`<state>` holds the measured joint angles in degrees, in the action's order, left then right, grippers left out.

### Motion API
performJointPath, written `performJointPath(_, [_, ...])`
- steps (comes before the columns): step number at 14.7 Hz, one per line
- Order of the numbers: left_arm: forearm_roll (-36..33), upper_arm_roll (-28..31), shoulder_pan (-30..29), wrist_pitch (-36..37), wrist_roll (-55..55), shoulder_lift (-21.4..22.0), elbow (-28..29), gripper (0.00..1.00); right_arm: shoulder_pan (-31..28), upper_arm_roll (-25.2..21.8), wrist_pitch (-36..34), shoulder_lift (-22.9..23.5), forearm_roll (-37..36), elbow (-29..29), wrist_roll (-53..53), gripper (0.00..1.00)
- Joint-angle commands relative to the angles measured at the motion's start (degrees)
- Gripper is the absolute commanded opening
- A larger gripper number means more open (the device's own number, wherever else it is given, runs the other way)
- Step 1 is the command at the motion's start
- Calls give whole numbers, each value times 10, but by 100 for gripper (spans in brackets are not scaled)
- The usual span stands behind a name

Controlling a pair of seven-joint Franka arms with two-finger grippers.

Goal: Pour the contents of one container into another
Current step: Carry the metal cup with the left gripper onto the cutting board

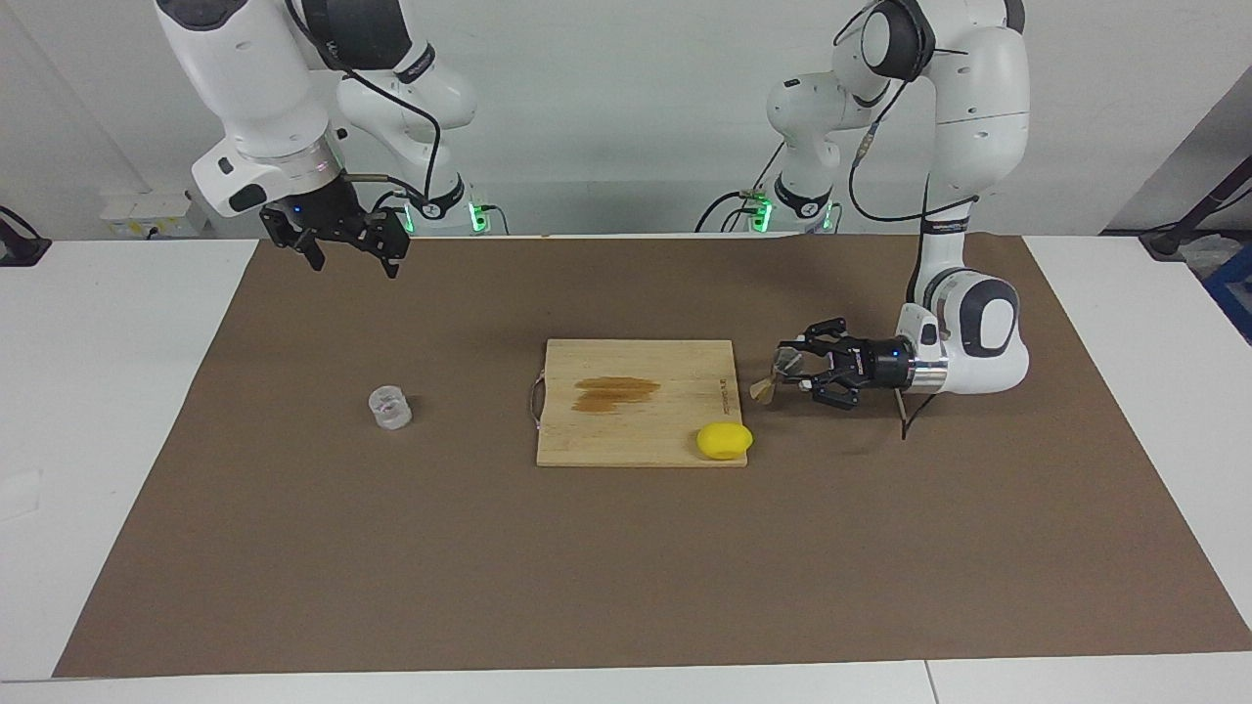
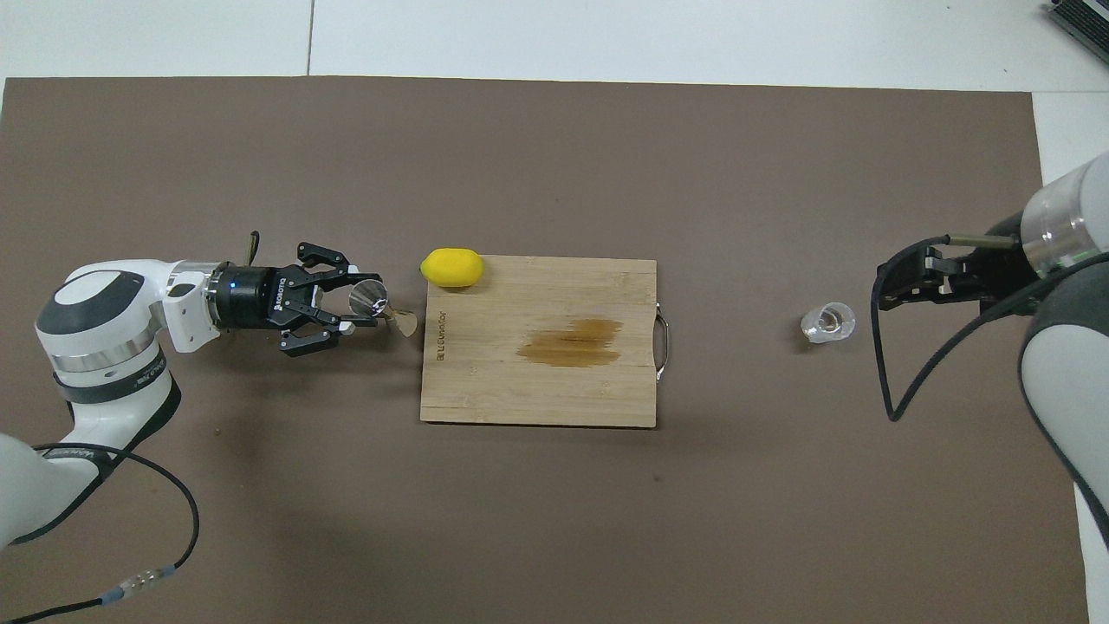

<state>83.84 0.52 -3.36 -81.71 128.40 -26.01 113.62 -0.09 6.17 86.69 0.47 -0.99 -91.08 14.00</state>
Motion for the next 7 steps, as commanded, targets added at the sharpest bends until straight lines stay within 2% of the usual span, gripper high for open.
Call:
performJointPath(1, [26,8,32,-20,-11,22,21,22,-6,2,12,-13,-3,-16,-11,100])
performJointPath(7, [109,7,112,-87,-11,43,50,22,-6,2,11,-13,-3,-16,-11,100])
